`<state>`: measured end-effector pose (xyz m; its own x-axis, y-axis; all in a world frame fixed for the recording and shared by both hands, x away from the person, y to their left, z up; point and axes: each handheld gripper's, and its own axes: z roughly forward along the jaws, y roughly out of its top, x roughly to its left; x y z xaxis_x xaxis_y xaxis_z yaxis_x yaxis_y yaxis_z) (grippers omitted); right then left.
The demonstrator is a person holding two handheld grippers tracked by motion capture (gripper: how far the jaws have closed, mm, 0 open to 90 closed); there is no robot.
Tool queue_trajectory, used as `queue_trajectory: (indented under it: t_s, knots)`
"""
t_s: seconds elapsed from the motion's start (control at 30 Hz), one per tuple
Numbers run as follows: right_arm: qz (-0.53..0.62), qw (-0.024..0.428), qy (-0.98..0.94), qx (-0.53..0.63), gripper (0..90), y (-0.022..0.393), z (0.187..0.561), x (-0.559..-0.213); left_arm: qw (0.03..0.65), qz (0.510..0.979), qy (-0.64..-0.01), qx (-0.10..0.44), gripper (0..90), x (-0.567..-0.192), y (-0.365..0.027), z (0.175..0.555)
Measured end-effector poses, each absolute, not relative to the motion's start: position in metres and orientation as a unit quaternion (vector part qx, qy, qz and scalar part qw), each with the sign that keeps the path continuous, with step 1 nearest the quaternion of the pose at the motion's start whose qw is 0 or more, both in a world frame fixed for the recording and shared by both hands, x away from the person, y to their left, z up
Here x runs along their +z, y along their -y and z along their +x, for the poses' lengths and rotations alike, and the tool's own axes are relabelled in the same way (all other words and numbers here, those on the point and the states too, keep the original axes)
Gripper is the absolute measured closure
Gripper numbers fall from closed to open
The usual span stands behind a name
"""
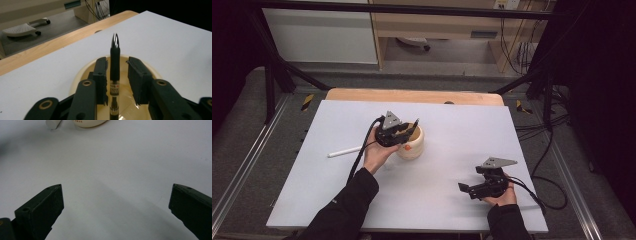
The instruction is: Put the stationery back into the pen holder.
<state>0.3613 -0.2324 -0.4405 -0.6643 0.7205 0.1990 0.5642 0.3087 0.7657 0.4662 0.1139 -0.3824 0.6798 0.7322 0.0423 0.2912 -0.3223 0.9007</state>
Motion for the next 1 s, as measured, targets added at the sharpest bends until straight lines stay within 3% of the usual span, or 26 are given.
queue_trajectory:
  t_s: [0.57, 1.0]
  knots:
    - [0.402, 0.091, -0.803, 0.431, 0.4, 0.233, 0.361, -0.440, 0.442, 0.807, -0.316, 0.230, 30.5, -0.362, -0.154, 0.444]
    - [0.403, 0.091, -0.801, 0.433, 0.5, 0.231, 0.361, -0.441, 0.412, 0.821, -0.330, 0.218, 17.1, -0.376, -0.192, 0.420]
